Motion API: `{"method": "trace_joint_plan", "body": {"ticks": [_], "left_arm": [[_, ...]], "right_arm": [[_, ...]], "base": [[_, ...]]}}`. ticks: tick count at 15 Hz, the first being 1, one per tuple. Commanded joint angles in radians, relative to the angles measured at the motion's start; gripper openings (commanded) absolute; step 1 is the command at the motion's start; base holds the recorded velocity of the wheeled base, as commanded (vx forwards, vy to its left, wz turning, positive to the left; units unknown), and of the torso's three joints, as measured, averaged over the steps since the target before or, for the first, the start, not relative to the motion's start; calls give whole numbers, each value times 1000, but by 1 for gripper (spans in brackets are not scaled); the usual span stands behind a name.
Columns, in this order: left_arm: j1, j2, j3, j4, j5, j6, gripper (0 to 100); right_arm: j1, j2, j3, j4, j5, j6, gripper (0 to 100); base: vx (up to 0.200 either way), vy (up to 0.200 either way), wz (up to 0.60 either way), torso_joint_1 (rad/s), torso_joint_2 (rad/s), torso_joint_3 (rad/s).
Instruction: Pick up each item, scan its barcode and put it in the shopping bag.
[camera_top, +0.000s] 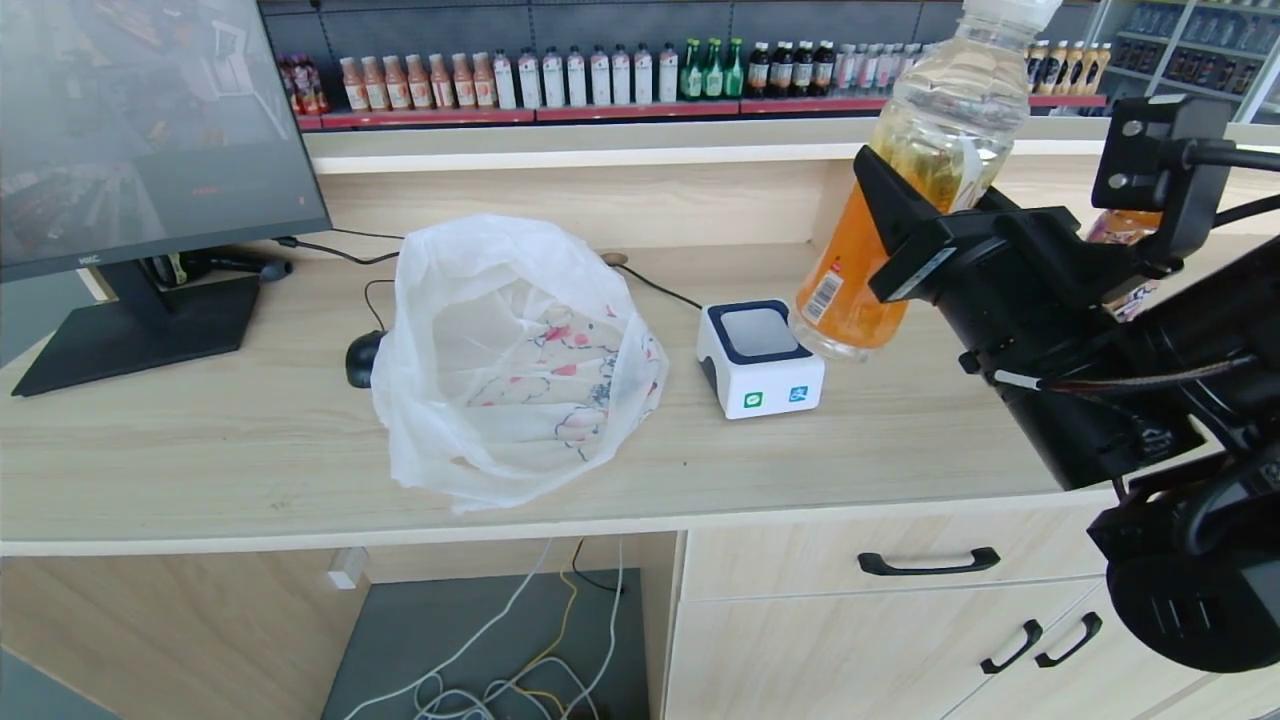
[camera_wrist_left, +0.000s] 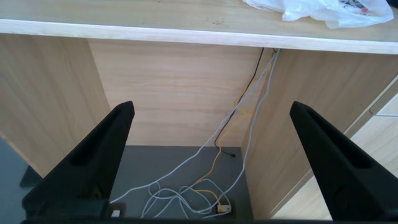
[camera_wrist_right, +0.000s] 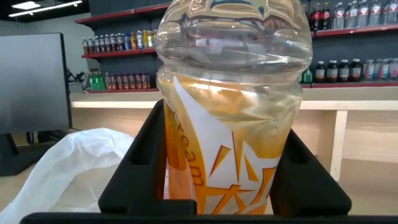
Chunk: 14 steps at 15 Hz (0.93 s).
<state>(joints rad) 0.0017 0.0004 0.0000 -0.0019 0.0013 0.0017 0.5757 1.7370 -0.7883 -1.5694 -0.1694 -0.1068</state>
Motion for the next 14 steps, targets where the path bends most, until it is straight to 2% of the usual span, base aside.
{"method": "trace_joint_plan", "body": {"ticks": [1,14], "left_arm": [[0,0,0,-1,0,0,100],[0,0,0,-1,-1,0,100]], "right_arm": [[-1,6,-8,-1,2,-1,0],[-1,27,-29,-1,4,1,0]], "base": [[0,200,0,2,2,2],[0,200,0,3,2,2]]}}
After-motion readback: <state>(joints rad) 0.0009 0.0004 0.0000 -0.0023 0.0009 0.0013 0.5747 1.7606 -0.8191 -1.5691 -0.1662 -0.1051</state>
